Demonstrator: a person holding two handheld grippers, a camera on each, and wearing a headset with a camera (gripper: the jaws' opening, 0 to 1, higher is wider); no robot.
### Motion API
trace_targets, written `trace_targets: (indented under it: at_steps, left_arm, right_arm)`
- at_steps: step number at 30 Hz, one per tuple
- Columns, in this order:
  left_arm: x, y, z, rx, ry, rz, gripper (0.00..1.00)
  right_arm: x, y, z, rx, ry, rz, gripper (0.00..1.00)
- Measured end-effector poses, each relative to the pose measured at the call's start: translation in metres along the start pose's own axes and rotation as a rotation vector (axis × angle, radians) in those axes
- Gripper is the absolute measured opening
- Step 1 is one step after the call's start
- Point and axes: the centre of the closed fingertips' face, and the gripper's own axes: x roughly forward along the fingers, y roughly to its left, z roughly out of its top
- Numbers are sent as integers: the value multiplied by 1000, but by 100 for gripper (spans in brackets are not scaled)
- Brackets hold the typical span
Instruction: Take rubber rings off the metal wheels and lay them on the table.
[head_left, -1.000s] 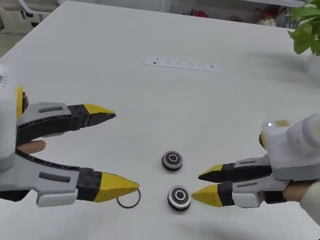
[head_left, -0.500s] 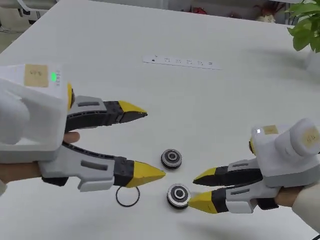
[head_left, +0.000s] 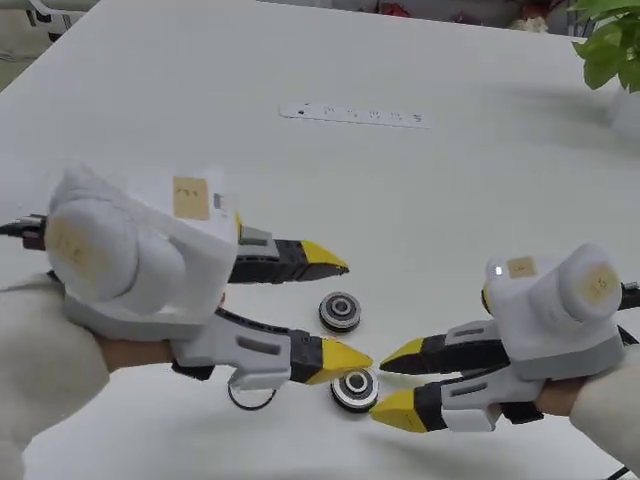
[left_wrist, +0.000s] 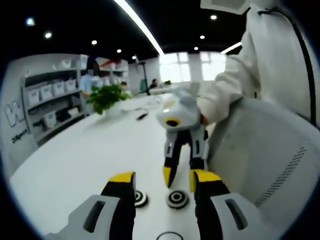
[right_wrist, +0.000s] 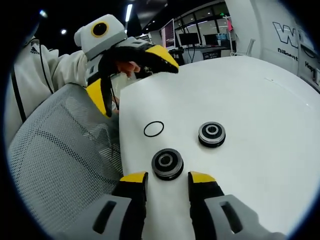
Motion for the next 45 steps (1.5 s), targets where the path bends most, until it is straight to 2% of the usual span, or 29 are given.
trace_targets:
  at_steps: [7,11,16,20,26,33,39,45]
  left_arm:
    - [24,-11,-19,-33,30,-38,43]
    - [29,-17,-30,-54,44,-49,34]
    - [33,-17,-41,-50,68,-41,32]
    - [33,-15,-45,-71,66,-36,28]
    - [34,-16,-55,-50,95,-28,24]
    - [35,-12,-60,-48,105,-16,19]
    - [35,-16,-62,-55,105,-29,16]
    - [35,-16,-63,-87,101,-30,15]
  right_arm:
    - [2,-2,0,-8,-4,-6,27]
    - [3,-1,-1,-30,1,1,26]
    - [5,0,-1,-45,1,0,24]
    - [5,0,-1,-50,2,0,23]
    - [8,1,-3,-62,11,3,22]
    - [8,1,-1,-82,9,0,20]
    - [9,1,-3,-104,19,-3,18]
    - [10,0,-4,-114,24,-5,17]
